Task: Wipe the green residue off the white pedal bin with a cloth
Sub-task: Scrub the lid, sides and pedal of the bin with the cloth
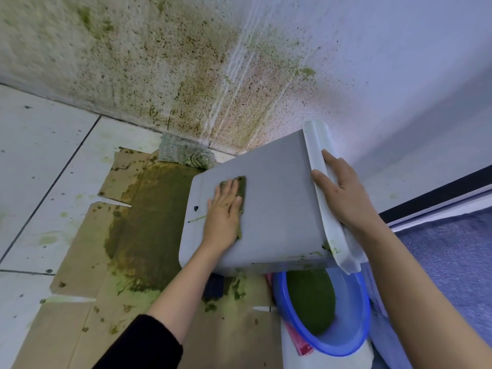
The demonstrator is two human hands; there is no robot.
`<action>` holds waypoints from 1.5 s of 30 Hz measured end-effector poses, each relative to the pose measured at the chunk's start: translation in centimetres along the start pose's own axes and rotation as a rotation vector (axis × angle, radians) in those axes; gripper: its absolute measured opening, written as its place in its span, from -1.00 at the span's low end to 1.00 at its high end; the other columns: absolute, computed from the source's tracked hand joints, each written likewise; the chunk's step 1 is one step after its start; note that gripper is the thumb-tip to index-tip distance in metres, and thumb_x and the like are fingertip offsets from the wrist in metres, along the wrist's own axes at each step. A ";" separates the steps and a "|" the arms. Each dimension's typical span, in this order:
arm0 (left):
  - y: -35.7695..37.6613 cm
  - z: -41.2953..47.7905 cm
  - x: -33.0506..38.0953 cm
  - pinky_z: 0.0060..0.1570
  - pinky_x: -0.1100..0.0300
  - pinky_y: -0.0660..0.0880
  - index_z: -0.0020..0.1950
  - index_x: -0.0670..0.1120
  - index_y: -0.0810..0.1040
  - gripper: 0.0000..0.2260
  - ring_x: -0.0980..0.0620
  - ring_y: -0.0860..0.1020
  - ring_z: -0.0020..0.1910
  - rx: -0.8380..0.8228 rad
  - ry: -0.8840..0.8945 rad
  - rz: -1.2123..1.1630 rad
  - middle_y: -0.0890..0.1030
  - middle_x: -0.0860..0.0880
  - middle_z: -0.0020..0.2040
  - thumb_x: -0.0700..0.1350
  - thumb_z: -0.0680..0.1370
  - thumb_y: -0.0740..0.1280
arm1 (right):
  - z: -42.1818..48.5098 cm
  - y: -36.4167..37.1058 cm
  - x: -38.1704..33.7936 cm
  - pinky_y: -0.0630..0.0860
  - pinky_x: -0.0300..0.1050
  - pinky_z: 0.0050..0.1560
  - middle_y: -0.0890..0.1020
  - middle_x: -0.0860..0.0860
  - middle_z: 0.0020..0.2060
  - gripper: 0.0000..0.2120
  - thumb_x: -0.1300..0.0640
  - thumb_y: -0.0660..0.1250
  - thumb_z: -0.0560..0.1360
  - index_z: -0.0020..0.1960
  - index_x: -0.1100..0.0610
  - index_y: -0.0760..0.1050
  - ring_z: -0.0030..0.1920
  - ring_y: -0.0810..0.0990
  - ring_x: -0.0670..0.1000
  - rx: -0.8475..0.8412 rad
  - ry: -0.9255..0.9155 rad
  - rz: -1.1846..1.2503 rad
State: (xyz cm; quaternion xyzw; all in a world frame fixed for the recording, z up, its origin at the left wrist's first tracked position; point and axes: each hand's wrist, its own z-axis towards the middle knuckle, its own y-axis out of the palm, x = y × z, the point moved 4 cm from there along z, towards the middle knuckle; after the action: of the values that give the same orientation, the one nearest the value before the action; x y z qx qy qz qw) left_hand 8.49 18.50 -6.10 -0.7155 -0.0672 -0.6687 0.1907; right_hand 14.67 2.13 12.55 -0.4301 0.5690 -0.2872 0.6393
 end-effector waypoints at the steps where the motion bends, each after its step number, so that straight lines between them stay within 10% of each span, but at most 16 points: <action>1: -0.6 -0.2 -1.3 0.51 0.12 -0.24 0.59 0.00 0.14 -0.59 0.06 -0.07 0.60 0.025 -0.036 0.007 0.10 0.08 0.60 -0.07 0.72 0.04 | -0.1 -0.1 0.1 0.11 0.08 0.50 0.19 -0.03 0.56 -0.49 -0.15 0.16 0.62 0.54 -0.18 0.16 0.54 0.17 0.02 0.000 0.005 0.001; 9: -2.4 -5.9 -4.8 0.51 0.18 0.01 0.53 -0.13 0.29 -0.62 -0.01 0.11 0.59 0.345 -0.367 -0.033 0.27 -0.05 0.56 -0.17 0.70 0.10 | -0.2 0.2 0.3 0.19 0.21 0.49 0.24 -0.04 0.53 -0.49 -0.20 0.17 0.60 0.52 -0.21 0.18 0.51 0.23 0.03 0.001 0.001 0.006; 14: 2.3 -9.4 6.3 0.52 0.33 -0.16 0.54 0.13 0.12 -0.59 0.37 -0.14 0.53 0.073 0.083 -0.101 0.04 0.30 0.54 0.01 0.69 0.05 | 0.1 0.2 0.0 0.12 0.14 0.53 0.20 -0.02 0.55 -0.48 -0.19 0.18 0.59 0.52 -0.22 0.18 0.54 0.17 0.02 -0.003 0.000 0.008; 21: 3.1 4.7 10.4 0.52 0.07 -0.19 0.60 0.01 0.11 -0.57 0.03 -0.09 0.61 -0.077 0.238 0.010 0.07 0.05 0.62 -0.03 0.72 0.04 | 0.3 0.7 -1.5 0.07 0.03 0.53 0.13 0.00 0.58 -0.45 -0.19 0.18 0.59 0.54 -0.22 0.13 0.56 0.13 0.04 -0.012 -0.007 -0.067; 32: -5.4 10.6 -5.0 0.41 0.10 0.30 0.49 -0.11 0.39 -0.63 -0.16 0.38 0.45 0.075 -0.303 0.041 0.40 -0.15 0.48 -0.26 0.68 0.12 | 0.8 0.7 -1.5 0.15 0.13 0.51 0.22 -0.01 0.53 -0.45 -0.22 0.19 0.57 0.53 -0.23 0.15 0.52 0.19 0.05 0.020 -0.020 -0.064; 38: -6.9 6.1 -8.3 0.27 0.42 0.18 0.40 -0.23 0.48 -0.61 -0.08 0.40 0.44 0.155 -0.341 -0.035 0.46 -0.17 0.43 -0.44 0.61 0.16 | 0.7 0.9 -1.9 0.14 0.11 0.51 0.20 -0.03 0.54 -0.46 -0.20 0.20 0.57 0.52 -0.23 0.16 0.52 0.18 0.04 0.019 -0.021 -0.067; 45: -7.2 -1.3 -10.0 0.33 0.34 0.23 0.37 -0.23 0.51 -0.64 -0.08 0.45 0.40 0.202 -0.305 0.023 0.51 -0.16 0.38 -0.42 0.60 0.17 | 0.8 1.3 -2.4 0.17 0.11 0.49 0.21 -0.02 0.54 -0.45 -0.21 0.19 0.57 0.53 -0.21 0.17 0.51 0.21 0.06 0.023 -0.036 -0.089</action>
State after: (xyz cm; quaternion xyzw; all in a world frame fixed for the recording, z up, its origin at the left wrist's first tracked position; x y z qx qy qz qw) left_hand 3.78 26.27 -14.58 -0.7865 -0.1539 -0.5402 0.2567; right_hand 14.88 5.00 12.51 -0.4527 0.5342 -0.3141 0.6411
